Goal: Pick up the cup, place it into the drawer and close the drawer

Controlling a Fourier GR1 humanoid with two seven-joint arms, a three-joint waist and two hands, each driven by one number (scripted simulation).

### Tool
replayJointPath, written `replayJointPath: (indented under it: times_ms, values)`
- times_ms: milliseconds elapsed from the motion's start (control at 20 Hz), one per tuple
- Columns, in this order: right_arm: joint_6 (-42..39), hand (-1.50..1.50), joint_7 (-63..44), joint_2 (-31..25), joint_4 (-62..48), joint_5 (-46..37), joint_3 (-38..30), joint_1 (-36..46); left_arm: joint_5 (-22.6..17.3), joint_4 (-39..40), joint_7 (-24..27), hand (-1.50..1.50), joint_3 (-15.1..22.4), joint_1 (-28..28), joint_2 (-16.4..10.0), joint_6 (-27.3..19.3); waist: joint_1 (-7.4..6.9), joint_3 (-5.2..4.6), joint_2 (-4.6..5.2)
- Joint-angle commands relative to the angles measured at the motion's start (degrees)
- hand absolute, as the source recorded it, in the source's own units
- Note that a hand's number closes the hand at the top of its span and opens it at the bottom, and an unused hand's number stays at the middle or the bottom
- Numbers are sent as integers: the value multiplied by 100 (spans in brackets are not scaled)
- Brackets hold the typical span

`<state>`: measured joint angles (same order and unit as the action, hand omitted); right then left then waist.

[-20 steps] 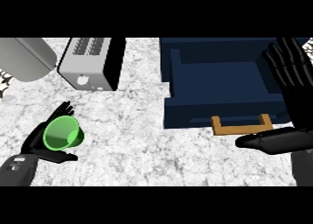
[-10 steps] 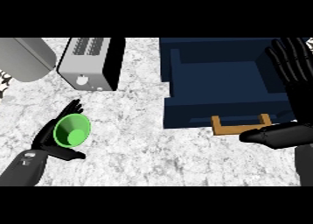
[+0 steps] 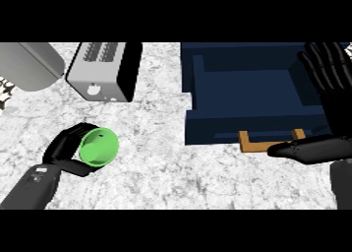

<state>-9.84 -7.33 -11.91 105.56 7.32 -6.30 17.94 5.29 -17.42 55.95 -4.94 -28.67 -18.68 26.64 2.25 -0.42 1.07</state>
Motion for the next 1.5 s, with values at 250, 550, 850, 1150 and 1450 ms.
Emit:
replayJointPath:
  times_ms: [250,550,850,1150,1450]
  values:
    - [-156,-150,56,-105,84,153,-141,-244,-701,-91,1018,150,-1033,103,571,-2085,-43,17,-53]
    - [-84,-150,-134,-76,272,179,-142,-298,-1208,-300,1410,150,-1458,-33,1145,-1792,-79,25,-84]
    - [-47,-150,107,-62,31,-90,-115,-330,-1037,-933,250,150,-1029,-903,1159,-1656,-216,46,-125]
    - [64,-150,-170,1,271,-189,18,-365,-1015,-2222,-743,150,-595,-1109,1571,-2007,-304,49,-164]
    - [54,-150,-10,-38,8,-70,-223,-275,-1245,-3101,-2185,150,-23,-1908,1858,-2644,-244,47,-149]
